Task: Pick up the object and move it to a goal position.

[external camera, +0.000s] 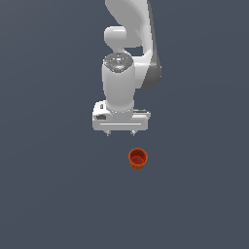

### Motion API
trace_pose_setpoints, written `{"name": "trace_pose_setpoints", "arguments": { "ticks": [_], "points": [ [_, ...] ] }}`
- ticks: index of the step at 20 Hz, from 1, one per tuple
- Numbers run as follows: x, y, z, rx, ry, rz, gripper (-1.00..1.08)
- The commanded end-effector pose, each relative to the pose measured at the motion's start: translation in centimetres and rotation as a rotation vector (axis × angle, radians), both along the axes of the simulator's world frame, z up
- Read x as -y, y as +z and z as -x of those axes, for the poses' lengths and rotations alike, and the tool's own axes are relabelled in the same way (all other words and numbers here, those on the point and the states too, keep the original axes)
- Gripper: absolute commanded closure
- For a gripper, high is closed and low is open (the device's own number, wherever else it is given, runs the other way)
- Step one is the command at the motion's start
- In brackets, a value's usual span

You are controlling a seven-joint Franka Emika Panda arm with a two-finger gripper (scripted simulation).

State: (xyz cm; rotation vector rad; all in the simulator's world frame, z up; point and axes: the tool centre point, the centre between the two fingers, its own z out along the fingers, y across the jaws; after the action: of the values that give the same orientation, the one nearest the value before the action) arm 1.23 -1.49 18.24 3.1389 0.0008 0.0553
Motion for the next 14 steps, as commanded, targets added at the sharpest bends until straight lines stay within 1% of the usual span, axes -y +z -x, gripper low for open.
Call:
{"name": "trace_pose_setpoints", "arguments": {
  "ticks": [1, 7, 14],
  "points": [
    [0.00, 0.00, 0.00, 0.000, 0.000, 0.000, -0.20],
    [-0.73, -0.07, -0.09, -0.002, 0.011, -0.011, -0.20],
    [-0.82, -0.25, -0.22, 0.001, 0.022, -0.014, -0.20]
  ]
}}
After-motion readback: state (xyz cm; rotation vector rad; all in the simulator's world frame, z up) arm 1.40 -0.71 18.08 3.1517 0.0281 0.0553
